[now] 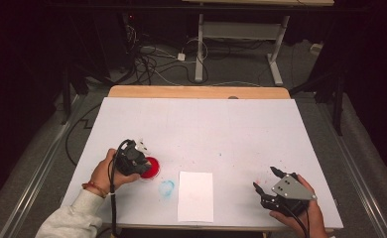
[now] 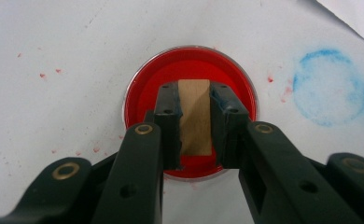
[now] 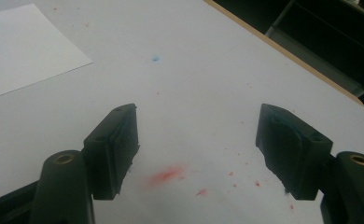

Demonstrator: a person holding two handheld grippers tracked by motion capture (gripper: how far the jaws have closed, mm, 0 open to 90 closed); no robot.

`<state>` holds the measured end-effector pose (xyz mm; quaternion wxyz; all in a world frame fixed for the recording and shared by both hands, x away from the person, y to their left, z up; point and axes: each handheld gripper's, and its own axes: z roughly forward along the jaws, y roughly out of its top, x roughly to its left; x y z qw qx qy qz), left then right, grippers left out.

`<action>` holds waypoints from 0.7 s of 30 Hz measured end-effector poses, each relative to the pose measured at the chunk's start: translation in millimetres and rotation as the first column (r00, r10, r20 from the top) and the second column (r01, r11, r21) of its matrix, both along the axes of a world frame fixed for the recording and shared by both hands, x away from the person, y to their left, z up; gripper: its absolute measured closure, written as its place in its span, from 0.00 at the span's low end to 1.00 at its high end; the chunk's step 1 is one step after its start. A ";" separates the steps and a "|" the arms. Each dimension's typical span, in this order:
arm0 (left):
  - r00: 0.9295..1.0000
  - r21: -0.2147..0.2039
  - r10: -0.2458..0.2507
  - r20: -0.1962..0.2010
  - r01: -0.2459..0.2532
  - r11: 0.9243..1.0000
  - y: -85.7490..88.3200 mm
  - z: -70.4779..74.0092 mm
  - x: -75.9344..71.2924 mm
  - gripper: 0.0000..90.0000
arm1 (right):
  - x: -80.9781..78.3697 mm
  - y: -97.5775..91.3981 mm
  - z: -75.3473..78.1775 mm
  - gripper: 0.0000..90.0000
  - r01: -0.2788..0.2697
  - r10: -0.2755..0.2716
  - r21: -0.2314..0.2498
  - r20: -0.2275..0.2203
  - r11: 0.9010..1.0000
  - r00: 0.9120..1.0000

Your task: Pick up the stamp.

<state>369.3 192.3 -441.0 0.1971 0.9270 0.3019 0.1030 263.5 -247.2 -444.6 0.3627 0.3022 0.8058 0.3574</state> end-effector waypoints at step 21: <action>0.986 -0.137 0.032 0.163 -0.010 0.990 32.9 44.5 -29.4 0.82 | -0.8 -1.0 2.0 0.33 0.001 -0.001 0.004 0.009 1.000 1.000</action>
